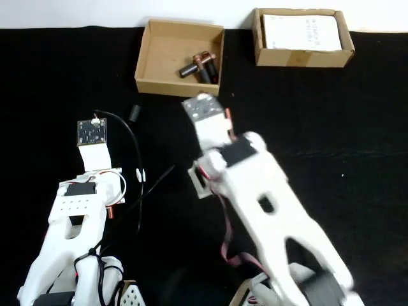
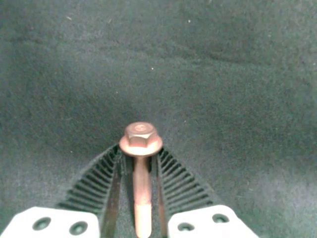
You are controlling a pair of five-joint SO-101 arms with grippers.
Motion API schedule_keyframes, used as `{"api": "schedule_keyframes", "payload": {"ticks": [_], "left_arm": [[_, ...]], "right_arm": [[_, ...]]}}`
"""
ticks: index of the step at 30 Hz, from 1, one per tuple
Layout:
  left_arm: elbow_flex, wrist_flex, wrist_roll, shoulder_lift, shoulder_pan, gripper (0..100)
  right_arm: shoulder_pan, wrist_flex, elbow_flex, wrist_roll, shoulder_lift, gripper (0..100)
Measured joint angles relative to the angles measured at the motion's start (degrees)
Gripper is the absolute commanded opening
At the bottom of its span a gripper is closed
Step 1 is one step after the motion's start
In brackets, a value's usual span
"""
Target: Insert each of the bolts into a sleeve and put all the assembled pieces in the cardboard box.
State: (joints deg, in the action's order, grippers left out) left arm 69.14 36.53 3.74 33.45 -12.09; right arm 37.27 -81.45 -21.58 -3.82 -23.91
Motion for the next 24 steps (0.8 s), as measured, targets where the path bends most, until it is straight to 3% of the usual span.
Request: {"api": "schedule_keyframes", "payload": {"ticks": [6,12,17,24], "left_arm": [[-0.26,0.00,-2.73,1.23,0.53,1],[-7.30,0.00,-7.47,12.04,3.08,1],[-16.97,0.53,-7.74,24.35,10.37,1],[-34.99,10.90,-6.86,30.42,26.46,1]], "right_arm": [[0.00,-1.23,-2.02,0.00,-26.02,1.2],[0.00,4.13,-18.37,0.00,-44.84,1.2],[0.00,20.84,-40.88,0.00,-58.02,1.2],[0.00,53.45,-70.95,2.02,-70.95,1.2]]}}
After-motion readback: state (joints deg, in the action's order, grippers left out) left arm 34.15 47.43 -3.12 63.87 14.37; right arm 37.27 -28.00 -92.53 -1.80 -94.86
